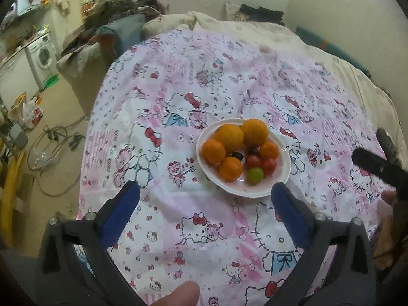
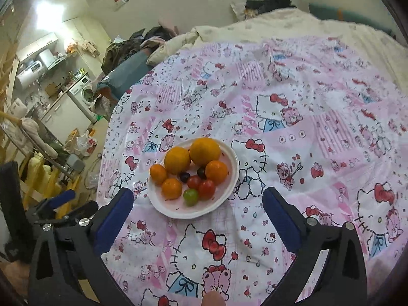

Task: Organize fruits

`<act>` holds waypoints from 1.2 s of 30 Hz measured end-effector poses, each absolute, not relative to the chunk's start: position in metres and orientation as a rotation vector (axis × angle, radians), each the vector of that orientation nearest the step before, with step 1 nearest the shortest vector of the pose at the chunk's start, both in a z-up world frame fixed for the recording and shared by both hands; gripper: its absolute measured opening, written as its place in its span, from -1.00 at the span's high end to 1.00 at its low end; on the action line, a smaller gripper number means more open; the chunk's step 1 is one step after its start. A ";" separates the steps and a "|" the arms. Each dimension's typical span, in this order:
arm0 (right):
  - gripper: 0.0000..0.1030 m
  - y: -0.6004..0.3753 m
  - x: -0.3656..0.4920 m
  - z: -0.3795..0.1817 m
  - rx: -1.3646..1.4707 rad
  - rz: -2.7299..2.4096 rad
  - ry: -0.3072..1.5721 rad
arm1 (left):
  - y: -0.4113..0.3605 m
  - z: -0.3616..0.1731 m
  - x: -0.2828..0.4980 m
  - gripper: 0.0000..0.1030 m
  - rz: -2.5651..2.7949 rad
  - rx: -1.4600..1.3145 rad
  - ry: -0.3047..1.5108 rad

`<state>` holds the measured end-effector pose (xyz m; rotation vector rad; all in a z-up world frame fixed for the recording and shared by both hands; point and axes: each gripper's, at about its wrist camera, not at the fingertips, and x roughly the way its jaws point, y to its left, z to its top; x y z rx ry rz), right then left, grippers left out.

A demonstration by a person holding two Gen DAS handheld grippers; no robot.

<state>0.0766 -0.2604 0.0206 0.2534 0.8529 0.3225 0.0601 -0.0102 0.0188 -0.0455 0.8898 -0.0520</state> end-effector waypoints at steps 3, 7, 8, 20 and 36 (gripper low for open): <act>-1.00 -0.257 0.059 0.021 0.222 0.270 0.794 | -0.007 0.024 0.049 -0.97 -0.025 -0.038 0.844; -1.00 -0.251 0.044 0.016 0.195 0.232 0.769 | -0.004 0.033 0.034 -0.99 -0.019 -0.038 0.759; -1.00 -0.250 0.042 0.015 0.190 0.226 0.768 | -0.003 0.034 0.033 -0.99 -0.021 -0.042 0.755; -1.00 -0.237 0.042 0.007 0.162 0.199 0.755 | 0.007 0.028 0.024 -0.99 -0.010 -0.072 0.736; -1.00 -0.231 0.045 0.003 0.161 0.220 0.777 | 0.005 0.023 0.028 -0.99 -0.017 -0.085 0.760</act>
